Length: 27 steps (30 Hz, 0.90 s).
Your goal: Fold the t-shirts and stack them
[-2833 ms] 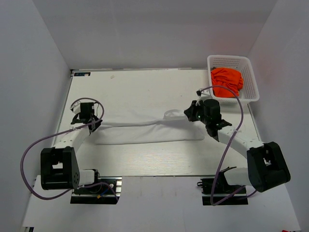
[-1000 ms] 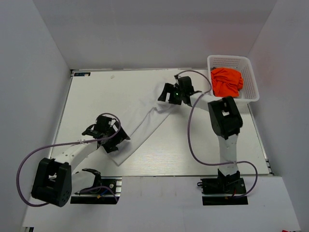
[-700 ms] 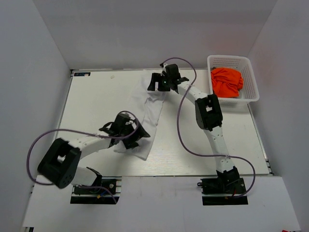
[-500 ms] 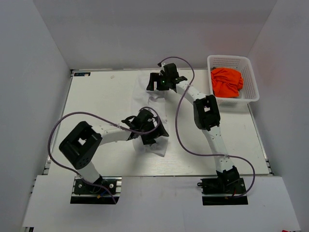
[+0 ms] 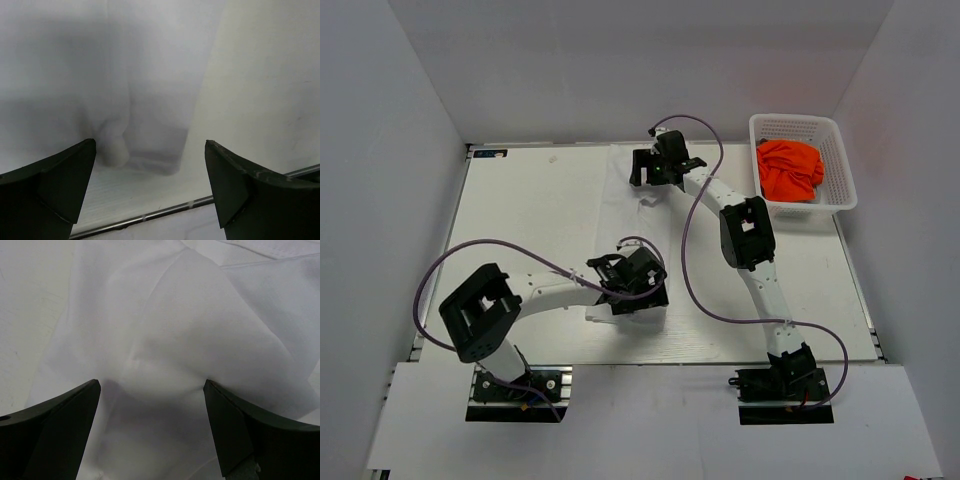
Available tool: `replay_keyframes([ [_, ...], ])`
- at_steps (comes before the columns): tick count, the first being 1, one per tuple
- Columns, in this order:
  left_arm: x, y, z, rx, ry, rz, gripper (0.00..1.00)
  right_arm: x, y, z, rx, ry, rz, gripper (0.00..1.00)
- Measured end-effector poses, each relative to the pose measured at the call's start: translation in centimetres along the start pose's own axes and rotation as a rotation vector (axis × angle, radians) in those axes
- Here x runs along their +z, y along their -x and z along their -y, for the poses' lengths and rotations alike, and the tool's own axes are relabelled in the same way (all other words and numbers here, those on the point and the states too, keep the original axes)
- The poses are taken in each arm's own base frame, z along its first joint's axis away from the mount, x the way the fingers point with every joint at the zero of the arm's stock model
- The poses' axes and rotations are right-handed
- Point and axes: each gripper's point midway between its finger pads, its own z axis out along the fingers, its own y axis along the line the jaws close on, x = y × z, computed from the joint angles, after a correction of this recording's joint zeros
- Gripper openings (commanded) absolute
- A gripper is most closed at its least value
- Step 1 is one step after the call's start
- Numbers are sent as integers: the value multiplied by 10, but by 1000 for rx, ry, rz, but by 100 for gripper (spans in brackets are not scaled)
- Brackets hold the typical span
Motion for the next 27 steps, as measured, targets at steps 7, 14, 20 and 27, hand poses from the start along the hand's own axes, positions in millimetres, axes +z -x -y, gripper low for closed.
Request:
replay_keyframes([
  [7, -31, -7, -12, 99, 62, 60, 100, -7, 0, 5, -70, -22, -4, 90],
  [14, -65, 39, -48, 70, 190, 268, 100, -67, 19, -14, -144, -16, 10, 90],
  [20, -95, 73, -114, -57, 299, 464, 100, -161, 28, -28, -154, -71, 98, 90],
  [27, -85, 71, -152, -117, 263, 477, 100, -242, -117, -30, -104, -92, -77, 90],
])
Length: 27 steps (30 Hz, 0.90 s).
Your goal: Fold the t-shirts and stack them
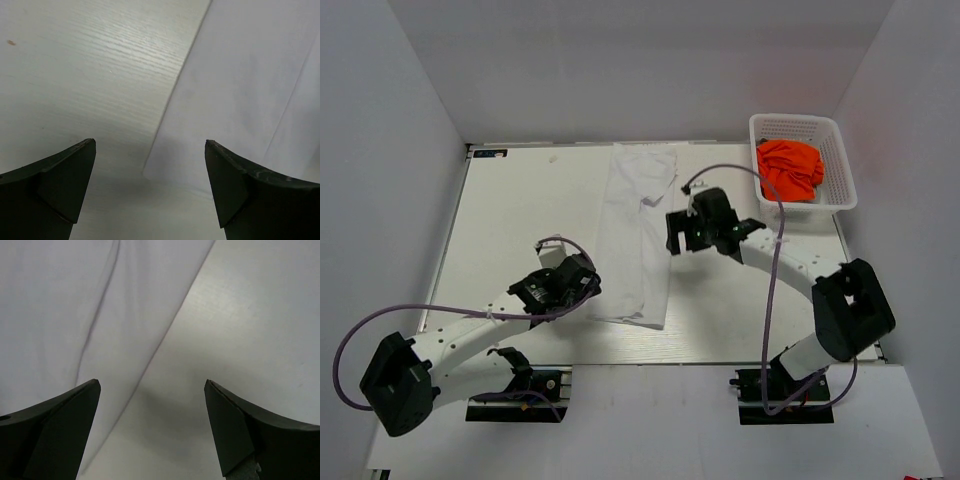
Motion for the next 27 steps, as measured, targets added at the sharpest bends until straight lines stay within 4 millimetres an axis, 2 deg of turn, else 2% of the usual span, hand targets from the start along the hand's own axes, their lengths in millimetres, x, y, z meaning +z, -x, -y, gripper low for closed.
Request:
replay_keyframes([
  [3, 5, -17, 7, 36, -53, -75, 100, -8, -67, -21, -38, 50, -135, 90],
  [5, 7, -27, 13, 54, -99, -116, 100, -19, -102, -40, -71, 109, -215, 90],
  [8, 9, -39, 15, 81, -126, -164, 98, -36, -133, -69, -127, 203, -287, 90],
  [13, 12, -56, 13, 90, -152, -225, 87, -55, -147, -104, -192, 307, -308, 90],
  [17, 13, -70, 4, 95, -144, -270, 85, -61, -156, -114, -204, 331, -323, 90],
  [23, 11, -74, 9, 78, -195, -275, 76, -63, -176, -126, -244, 335, -371, 90],
  [24, 11, -74, 11, 75, -205, -275, 73, -62, -180, -126, -253, 327, -378, 89],
  [25, 12, -75, 13, 72, -213, -276, 64, -61, -182, -126, -261, 321, -383, 89],
  [27, 14, -77, 15, 71, -213, -285, 55, -58, -188, -125, -274, 308, -397, 85],
])
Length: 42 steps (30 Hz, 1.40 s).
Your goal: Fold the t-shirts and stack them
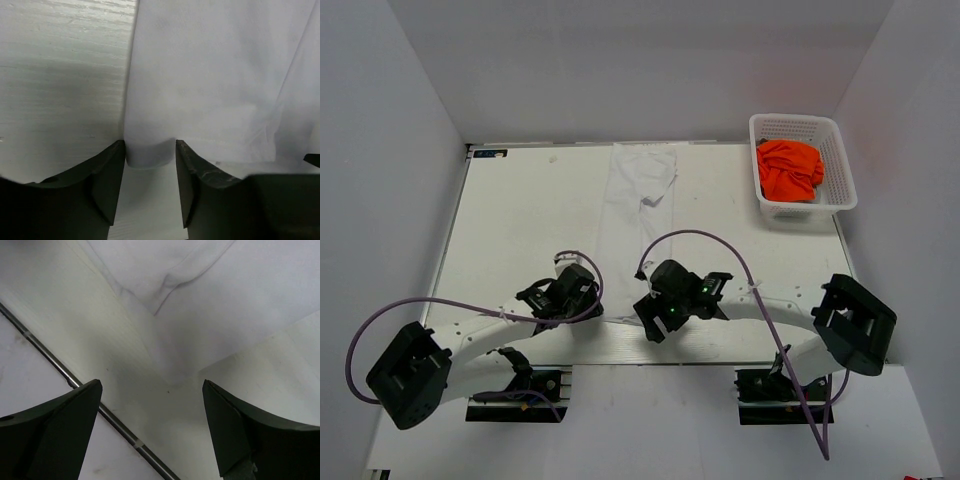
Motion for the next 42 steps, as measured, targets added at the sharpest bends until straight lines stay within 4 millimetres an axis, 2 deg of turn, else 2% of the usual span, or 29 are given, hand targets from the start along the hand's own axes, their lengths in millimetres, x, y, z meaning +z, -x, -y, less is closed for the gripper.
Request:
replay_keyframes([
  [1, 1, -1, 0, 0, 1, -5, 48, 3, -2, 1, -1, -10, -9, 83],
  [5, 3, -3, 2, -4, 2, -22, 41, 12, -9, 7, 11, -59, -34, 79],
  [8, 4, -4, 1, -4, 4, -30, 37, 13, -7, 11, 27, -86, -21, 68],
  [11, 3, -6, 0, -4, 8, -37, 32, 15, -7, 15, 41, -104, -6, 42],
  [12, 3, -6, 0, -4, 6, -39, 30, 16, -8, 16, 48, -113, -5, 23],
  [14, 1, -9, 1, -6, 3, -53, 20, 16, -10, 19, 57, -126, -3, 5],
  [15, 1, -11, 0, -4, 3, -64, 18, 17, -10, 21, 64, -136, -1, 0],
  [17, -1, -14, 0, -1, -1, -78, 14, 17, -9, 22, 74, -145, 5, 0],
  [20, -4, -15, 3, 4, -22, -88, 0, 15, -7, 25, 77, -162, 19, 0],
  [23, -7, -13, 7, 11, -47, -84, 0, 10, -2, 27, 78, -173, 60, 0],
  [28, -10, -5, 14, 13, -57, -65, 0, -3, 21, 30, 84, -195, 173, 0],
  [35, -19, 44, 50, -2, -91, 68, 0, -16, 55, 64, 159, -348, 294, 0],
  [38, -19, 73, 68, -13, -80, 134, 0, -21, 77, 77, 183, -383, 356, 0],
  [42, -15, 109, 82, -38, -38, 206, 0, -30, 114, 93, 182, -421, 428, 0],
])
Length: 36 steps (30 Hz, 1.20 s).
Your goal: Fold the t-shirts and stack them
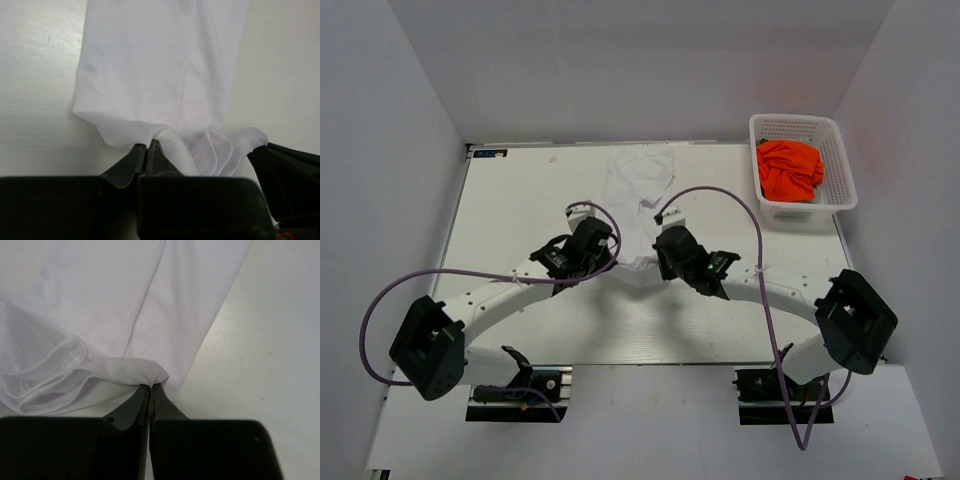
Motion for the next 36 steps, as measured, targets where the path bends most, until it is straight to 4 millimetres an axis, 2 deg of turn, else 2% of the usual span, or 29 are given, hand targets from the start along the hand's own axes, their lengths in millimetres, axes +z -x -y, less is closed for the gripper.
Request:
replay_keyframes([
  [6, 21, 50, 8, -37, 58, 89, 0, 23, 52, 15, 28, -34, 94, 0],
  [13, 64, 92, 13, -22, 107, 125, 0, 47, 80, 36, 48, -56, 116, 0],
  [20, 101, 118, 18, -1, 90, 120, 0, 75, 102, 49, 49, -51, 111, 0],
  [30, 138, 147, 9, -20, 61, 111, 0, 113, 118, 73, 86, -45, 89, 0],
  [34, 160, 150, 9, -25, 41, 84, 0, 127, 122, 83, 103, -43, 82, 0],
  [36, 173, 146, 7, -23, 30, 60, 0, 134, 119, 86, 111, -44, 72, 0],
])
